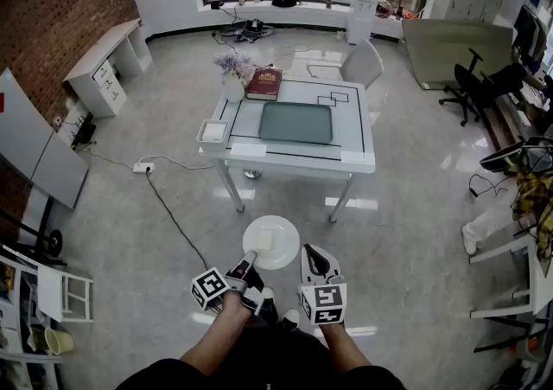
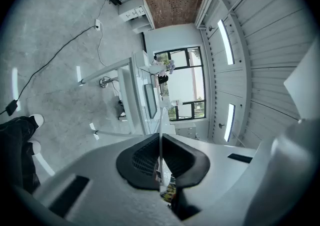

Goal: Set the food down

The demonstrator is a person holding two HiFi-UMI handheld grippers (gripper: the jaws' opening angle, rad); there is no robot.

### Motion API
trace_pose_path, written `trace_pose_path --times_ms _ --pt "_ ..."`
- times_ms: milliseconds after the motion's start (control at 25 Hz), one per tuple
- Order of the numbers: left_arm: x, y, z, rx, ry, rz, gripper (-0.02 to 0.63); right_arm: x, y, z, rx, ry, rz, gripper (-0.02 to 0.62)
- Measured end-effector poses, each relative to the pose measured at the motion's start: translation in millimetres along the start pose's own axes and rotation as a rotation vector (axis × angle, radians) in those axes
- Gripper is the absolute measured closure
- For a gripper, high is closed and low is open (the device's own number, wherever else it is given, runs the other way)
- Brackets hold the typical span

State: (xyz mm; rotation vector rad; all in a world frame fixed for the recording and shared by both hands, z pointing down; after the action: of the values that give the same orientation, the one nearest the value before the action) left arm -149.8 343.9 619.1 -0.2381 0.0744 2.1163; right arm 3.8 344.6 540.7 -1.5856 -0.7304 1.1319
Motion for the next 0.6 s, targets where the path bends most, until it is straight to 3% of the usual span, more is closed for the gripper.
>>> trace_pose_path --times_ms 600 --pt "21 -26 2 -0.002 -0.01 -0.025 0.591 47 -12 1 -0.024 0.015 -0.063 0.586"
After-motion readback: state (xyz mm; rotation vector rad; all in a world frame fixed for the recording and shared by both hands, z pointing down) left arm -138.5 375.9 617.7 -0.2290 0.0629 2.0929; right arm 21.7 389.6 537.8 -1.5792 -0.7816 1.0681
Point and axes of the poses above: the fingertips, and each gripper's own axes: x backward along the fingers, z to its left, y out of its top, the point moved 1 cm from there along x, backward along the fingers, and after that the axes turned 1 degree about x, right-handed, at the moved point
